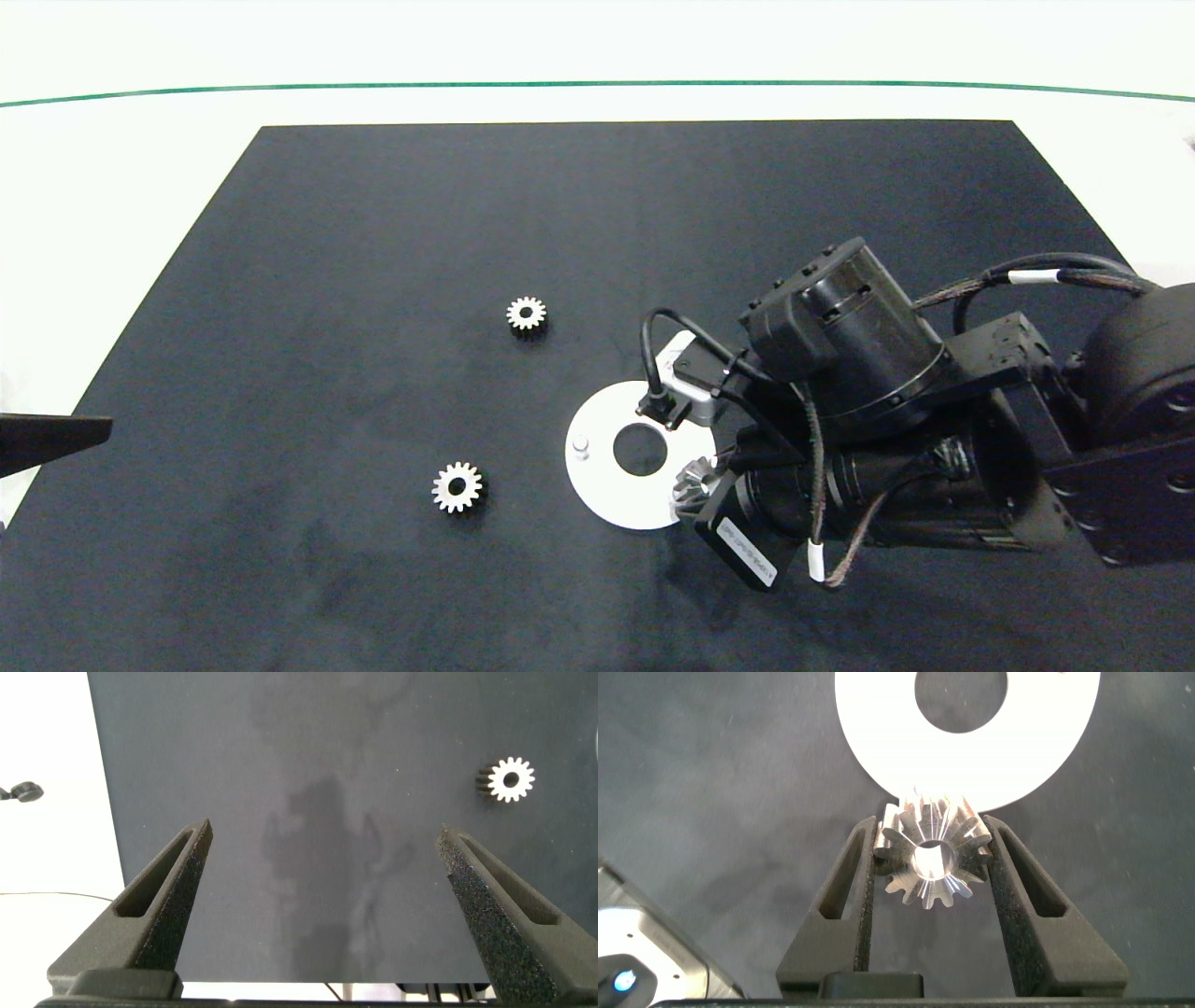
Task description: Install three planetary gears onto the carrier pins
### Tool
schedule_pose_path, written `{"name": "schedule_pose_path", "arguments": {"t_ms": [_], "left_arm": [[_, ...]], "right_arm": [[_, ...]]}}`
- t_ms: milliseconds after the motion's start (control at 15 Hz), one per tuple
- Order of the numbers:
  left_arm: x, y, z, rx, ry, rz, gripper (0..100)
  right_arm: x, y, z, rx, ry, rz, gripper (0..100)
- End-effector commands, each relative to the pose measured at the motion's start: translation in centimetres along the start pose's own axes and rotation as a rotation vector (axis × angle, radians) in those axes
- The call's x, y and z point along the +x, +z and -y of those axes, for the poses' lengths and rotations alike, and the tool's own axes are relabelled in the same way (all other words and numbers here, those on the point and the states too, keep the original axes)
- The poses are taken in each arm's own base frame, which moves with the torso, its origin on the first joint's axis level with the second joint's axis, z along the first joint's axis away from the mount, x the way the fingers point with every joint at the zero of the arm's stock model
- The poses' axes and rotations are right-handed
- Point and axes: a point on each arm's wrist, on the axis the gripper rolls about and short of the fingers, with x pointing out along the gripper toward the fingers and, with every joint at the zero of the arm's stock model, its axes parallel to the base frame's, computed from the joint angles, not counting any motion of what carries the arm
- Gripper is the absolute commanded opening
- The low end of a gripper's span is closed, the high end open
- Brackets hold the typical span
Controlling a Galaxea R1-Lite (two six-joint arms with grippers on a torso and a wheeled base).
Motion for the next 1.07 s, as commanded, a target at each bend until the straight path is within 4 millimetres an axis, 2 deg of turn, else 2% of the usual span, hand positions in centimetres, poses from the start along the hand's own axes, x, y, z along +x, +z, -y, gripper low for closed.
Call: {"name": "schedule_pose_path", "arguments": {"t_ms": [67,333,1067], "left_arm": [[-0.1,-0.1,0.0,0.001,-0.001,0.002,100],[-0.1,-0.1,0.0,0.001,0.006,-0.002,100],[-0.1,-0.1,0.0,0.003,0.002,-0.002,100]], "right_arm": [[1.3,0.6,-0.7,-0.017,0.005,-0.015,25],[1.3,0.6,-0.6,-0.018,-0.021,-0.021,25],[3.3,0.7,-0.8,-0.021,-0.024,-0.060,25]]}}
